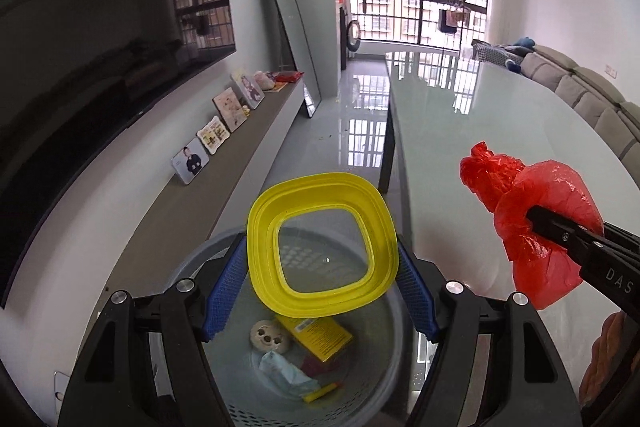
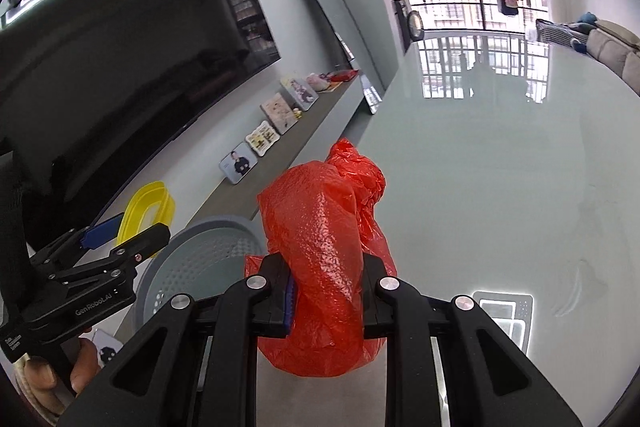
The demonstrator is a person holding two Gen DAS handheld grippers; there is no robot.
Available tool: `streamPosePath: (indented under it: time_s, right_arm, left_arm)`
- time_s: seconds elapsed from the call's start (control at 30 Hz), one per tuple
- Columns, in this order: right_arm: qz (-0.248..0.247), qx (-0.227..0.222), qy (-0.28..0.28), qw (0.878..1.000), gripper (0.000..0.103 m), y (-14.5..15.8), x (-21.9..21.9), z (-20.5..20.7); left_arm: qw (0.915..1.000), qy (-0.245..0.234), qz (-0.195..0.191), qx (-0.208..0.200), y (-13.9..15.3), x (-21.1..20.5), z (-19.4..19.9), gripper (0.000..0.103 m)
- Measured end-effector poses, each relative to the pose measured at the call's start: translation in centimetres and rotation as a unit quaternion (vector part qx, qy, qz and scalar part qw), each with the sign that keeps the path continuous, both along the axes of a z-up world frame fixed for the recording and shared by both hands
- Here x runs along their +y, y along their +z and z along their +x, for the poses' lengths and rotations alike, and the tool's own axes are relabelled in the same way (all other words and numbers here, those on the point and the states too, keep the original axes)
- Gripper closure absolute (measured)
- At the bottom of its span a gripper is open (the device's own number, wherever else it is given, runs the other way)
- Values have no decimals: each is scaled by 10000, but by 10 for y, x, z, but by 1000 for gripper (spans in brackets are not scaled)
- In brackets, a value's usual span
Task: Collect trash
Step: 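Carry the yellow lid and red bag over the grey basket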
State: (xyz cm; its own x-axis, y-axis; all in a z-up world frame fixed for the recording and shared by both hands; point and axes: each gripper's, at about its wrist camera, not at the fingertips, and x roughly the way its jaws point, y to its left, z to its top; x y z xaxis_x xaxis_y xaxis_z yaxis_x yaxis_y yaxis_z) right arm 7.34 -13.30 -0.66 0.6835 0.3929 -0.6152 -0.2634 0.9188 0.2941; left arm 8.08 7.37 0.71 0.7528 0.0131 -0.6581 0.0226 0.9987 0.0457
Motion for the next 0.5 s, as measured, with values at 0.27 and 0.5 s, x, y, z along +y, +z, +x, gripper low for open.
streamPosePath:
  time_s: [0.27,0.5]
  right_arm:
    - [-277,197,770,9965,83,-19,86,-1]
    - [-412,302,1105,9926,83,-26,122,3]
  left_arm:
    - [9979,585,35,292,-33,61,-23,34]
    - [9946,893,-97,512,-56,95,-30,34]
